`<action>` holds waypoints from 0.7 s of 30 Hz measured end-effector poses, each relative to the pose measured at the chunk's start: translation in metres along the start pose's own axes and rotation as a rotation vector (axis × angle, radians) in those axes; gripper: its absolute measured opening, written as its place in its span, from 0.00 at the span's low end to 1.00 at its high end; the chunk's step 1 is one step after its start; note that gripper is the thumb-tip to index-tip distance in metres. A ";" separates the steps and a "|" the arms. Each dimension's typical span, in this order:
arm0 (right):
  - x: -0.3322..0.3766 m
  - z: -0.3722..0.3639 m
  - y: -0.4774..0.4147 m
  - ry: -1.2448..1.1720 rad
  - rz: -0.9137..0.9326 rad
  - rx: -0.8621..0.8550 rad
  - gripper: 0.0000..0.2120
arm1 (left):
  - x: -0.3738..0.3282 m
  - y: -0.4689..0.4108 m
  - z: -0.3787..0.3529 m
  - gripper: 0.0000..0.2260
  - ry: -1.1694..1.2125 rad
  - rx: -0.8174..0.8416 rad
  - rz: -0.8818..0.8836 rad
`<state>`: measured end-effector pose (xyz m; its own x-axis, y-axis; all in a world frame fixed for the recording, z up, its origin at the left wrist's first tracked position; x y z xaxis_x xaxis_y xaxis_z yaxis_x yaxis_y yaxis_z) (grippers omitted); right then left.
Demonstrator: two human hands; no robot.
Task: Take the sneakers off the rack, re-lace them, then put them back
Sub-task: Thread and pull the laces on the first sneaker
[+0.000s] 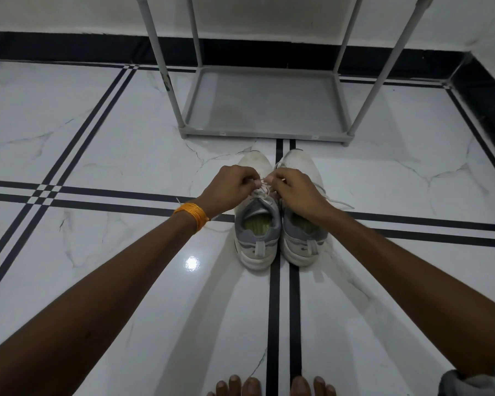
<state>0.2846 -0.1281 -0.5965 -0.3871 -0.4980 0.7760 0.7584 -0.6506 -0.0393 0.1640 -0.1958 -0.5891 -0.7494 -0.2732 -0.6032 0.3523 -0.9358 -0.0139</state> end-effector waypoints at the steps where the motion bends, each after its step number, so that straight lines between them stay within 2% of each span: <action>1: 0.003 0.004 0.001 0.046 0.033 -0.051 0.11 | 0.002 0.000 0.000 0.09 0.027 0.018 0.028; 6: 0.030 0.024 0.021 0.356 0.258 -0.357 0.12 | 0.009 0.000 0.000 0.10 0.112 0.082 0.087; 8: 0.035 0.016 0.021 0.419 0.315 -0.293 0.11 | 0.009 0.001 0.000 0.10 0.137 0.101 0.099; 11: 0.032 0.005 0.016 0.446 0.306 -0.176 0.13 | 0.007 0.003 0.001 0.09 0.158 0.105 0.097; 16: 0.041 -0.004 0.010 0.575 0.372 -0.124 0.09 | 0.008 0.006 0.004 0.09 0.186 0.092 0.103; 21: 0.031 0.008 0.007 0.367 0.216 -0.164 0.07 | 0.007 0.011 0.019 0.15 0.226 0.014 0.078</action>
<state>0.2818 -0.1436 -0.5678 -0.4117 -0.7831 0.4661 0.7604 -0.5771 -0.2980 0.1519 -0.2119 -0.5787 -0.5753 -0.2897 -0.7649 0.3957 -0.9170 0.0497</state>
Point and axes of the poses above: each hand's wrist, its own y-axis away from the middle knuckle, its own z-axis out of the back of the hand, x = y × z, the point moved 7 cm from there along -y, towards the middle knuckle, and after that the axes turned 7 degrees about z, right-handed, at the moved point
